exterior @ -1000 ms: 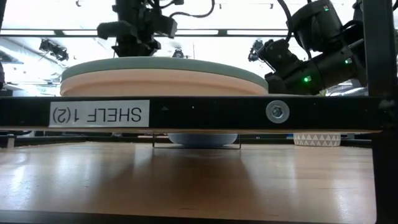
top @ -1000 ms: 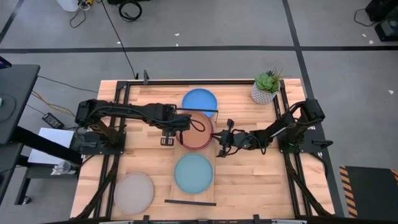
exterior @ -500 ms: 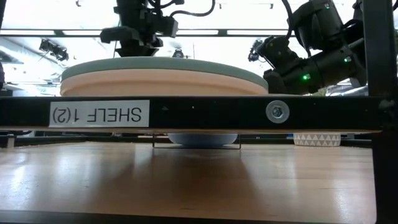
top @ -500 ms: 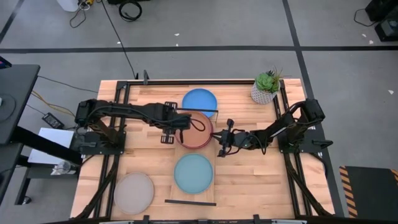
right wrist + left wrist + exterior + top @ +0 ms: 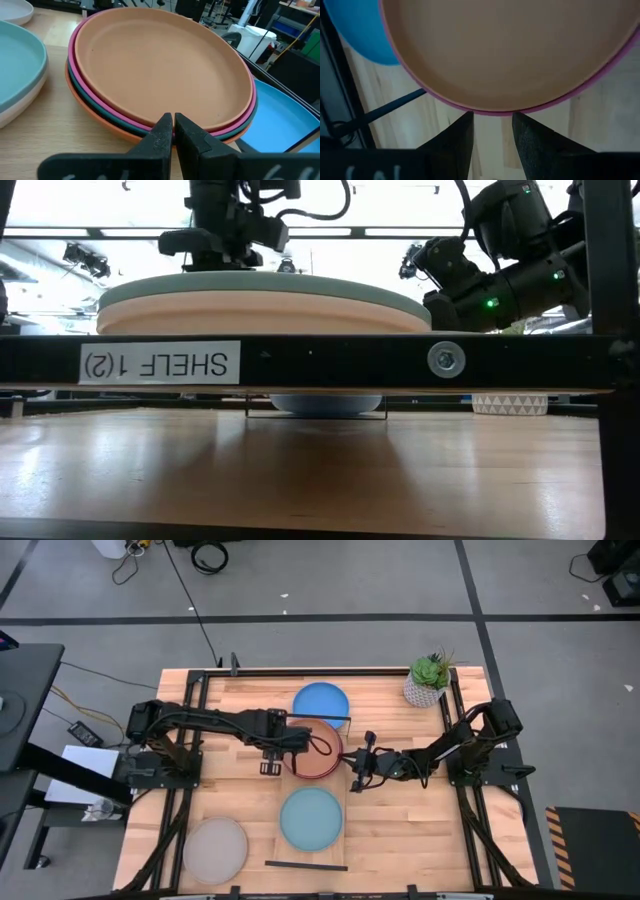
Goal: Place and stack plates onto a shelf
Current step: Stack the brown plate on top of the light blue plate on the shelf
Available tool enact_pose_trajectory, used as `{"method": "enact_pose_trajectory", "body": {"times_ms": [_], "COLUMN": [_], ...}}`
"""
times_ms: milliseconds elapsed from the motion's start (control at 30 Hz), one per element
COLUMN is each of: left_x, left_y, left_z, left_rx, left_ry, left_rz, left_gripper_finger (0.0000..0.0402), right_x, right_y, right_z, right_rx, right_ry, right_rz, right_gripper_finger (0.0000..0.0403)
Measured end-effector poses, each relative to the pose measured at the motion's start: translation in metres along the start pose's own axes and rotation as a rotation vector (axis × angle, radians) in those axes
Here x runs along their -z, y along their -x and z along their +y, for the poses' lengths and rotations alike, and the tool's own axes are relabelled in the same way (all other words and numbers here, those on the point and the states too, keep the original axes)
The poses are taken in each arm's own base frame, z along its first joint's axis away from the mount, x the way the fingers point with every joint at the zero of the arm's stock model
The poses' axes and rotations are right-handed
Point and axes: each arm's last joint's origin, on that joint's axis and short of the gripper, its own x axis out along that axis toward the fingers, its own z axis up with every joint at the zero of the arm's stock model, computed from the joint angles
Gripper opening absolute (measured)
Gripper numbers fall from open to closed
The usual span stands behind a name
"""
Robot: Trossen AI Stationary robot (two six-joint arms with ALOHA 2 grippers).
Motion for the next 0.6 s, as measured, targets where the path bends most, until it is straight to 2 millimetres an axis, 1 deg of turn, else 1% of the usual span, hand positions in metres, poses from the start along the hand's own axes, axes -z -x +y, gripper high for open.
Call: {"method": "enact_pose_trajectory", "body": {"times_ms": [100, 167, 267, 333, 400, 600], "left_x": [-0.001, -0.002, 0.004, 0.006, 0.007, 0.009], "left_y": [0.001, -0.002, -0.012, -0.018, -0.02, -0.02], "left_z": [-0.004, -0.013, -0.03, -0.039, -0.046, -0.049], "left_rx": [-0.018, -0.062, -0.154, -0.235, -0.264, -0.288], "left_ry": [-0.026, -0.097, -0.229, -0.282, -0.331, -0.333], "left_rz": [-0.009, -0.025, 0.009, 0.005, 0.001, 0.012], "left_gripper_finger": [0.0142, 0.0142, 0.0142, 0.0142, 0.0142, 0.0142], "right_x": [0.0, 0.0, 0.0, -0.001, -0.002, -0.002], "right_y": [0.0, 0.0, 0.0, 0.0, 0.0, 0.0], "right_z": [0.0, 0.0, 0.001, 0.0, 0.001, 0.001], "right_rx": [-0.007, -0.008, -0.011, -0.011, -0.012, -0.021], "right_ry": [0.001, 0.001, -0.004, -0.007, -0.009, -0.01], "right_rz": [0.002, 0.003, 0.0, -0.007, -0.016, -0.018], "right_gripper_finger": [0.0026, 0.0026, 0.0026, 0.0026, 0.0026, 0.0026]}}
